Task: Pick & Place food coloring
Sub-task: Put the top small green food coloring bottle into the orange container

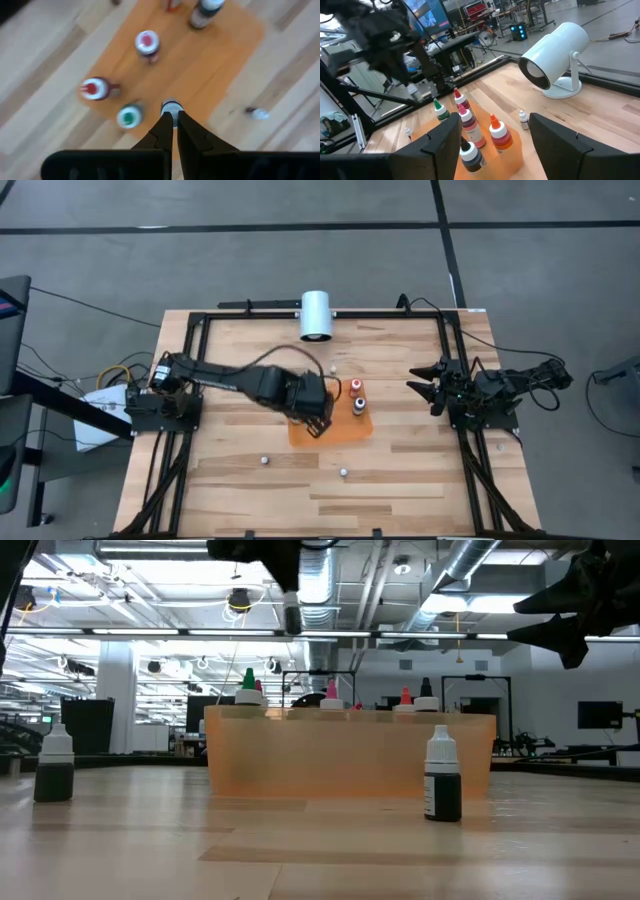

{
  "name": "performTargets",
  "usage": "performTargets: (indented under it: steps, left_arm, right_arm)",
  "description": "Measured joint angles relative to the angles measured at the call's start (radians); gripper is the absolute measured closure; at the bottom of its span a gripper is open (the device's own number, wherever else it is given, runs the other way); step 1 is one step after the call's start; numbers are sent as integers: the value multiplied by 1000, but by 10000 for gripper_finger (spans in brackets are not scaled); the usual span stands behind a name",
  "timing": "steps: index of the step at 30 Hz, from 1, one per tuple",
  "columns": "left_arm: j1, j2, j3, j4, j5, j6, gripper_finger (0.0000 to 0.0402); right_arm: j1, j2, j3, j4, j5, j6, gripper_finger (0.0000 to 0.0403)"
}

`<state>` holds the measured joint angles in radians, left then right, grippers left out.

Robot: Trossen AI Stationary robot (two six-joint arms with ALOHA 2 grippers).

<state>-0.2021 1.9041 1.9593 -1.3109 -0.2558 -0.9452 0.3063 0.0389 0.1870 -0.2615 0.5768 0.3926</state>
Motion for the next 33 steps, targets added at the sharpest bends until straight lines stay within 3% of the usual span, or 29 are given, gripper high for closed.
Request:
performTargets:
  steps: [6,13,22,33]
  left_arm:
    - [-96,38,-1,47,-52,-121,401]
    - [-157,157,-2,34,-47,-150,401]
    - [-164,266,-4,-47,-47,-151,401]
    - [-164,256,-27,-89,-97,-168,401]
  right_arm:
    - [0,0,0,0,0,0,182]
    - [0,0,0,0,-1,0,182]
    - [0,0,0,0,-2,1,182]
    - [0,0,0,0,-2,1,182]
